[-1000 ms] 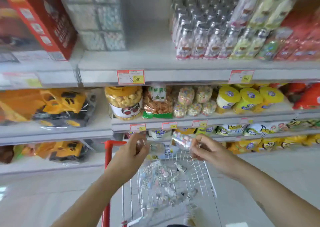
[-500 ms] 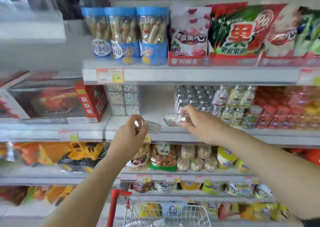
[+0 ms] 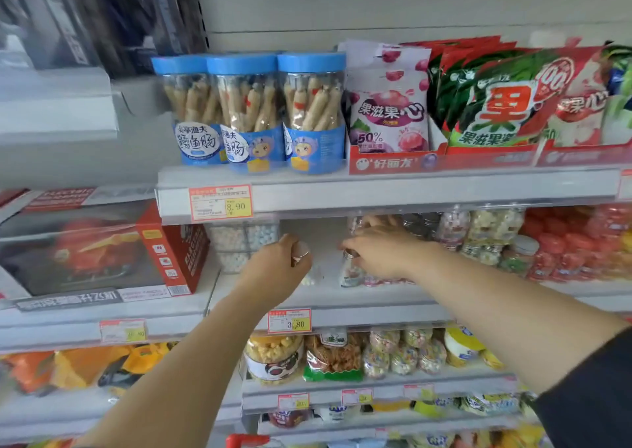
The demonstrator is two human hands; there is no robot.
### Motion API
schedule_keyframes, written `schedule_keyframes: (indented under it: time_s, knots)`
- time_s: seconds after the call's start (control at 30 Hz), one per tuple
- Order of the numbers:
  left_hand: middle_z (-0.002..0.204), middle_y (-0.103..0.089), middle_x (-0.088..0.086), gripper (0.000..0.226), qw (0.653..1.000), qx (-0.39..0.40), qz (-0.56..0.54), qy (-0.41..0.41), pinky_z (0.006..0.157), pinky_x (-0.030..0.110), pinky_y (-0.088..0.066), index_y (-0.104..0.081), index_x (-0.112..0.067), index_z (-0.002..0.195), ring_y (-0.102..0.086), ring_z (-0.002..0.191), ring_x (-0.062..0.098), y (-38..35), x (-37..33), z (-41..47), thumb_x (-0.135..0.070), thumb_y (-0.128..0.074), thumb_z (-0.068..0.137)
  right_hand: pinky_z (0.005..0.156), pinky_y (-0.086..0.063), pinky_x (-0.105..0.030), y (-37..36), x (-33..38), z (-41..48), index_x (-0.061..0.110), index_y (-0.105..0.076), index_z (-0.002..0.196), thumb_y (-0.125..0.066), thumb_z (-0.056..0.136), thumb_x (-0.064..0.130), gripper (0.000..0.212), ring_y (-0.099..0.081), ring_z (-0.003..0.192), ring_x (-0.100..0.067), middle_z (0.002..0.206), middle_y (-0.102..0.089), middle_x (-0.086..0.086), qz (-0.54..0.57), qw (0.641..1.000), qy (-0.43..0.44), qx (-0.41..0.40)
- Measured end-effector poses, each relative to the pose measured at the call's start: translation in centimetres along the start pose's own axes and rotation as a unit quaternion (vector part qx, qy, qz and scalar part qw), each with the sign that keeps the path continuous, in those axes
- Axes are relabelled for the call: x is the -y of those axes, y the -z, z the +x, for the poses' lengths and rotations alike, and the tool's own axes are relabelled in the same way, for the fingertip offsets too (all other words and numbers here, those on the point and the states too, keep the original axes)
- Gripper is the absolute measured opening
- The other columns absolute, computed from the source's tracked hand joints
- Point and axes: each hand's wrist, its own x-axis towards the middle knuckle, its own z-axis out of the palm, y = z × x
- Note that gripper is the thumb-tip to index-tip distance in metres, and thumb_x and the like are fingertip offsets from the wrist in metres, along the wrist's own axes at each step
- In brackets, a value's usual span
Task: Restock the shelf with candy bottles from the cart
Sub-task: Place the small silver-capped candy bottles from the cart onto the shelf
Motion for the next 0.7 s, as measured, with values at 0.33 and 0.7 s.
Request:
schedule_keyframes:
  time_s: [0.33, 0.7]
  knots:
    - [0.100, -0.057, -0.003, 0.022, 0.989, 0.129, 0.012, -0.076, 0.078, 0.032, -0.048, -0.053, -0.033, 0.112, -0.058, 0.090, 0.021, -1.8, 0.6, 3.1, -0.049, -0.047, 0.098, 0.116, -0.002, -0.064, -0.9, 0.0, 0.1, 0.030, -0.037, 0.147, -0.049, 0.098, 0.024, 0.051, -0.015, 0.145, -0.027, 0.151, -0.041, -0.003, 0.027, 0.999, -0.024, 0.008]
    - [0.128, -0.057, -0.006, 0.049, 0.977, 0.142, -0.144, -0.064, 0.089, 0.022, -0.043, -0.044, -0.026, 0.141, -0.059, 0.114, 0.016, -1.8, 0.4, 3.0, -0.021, -0.060, 0.096, 0.116, -0.005, -0.060, -1.2, -0.2, -0.2, 0.034, -0.046, 0.140, -0.058, 0.095, 0.034, 0.047, -0.029, 0.139, -0.021, 0.142, -0.053, 0.003, 0.082, 0.996, -0.029, -0.031]
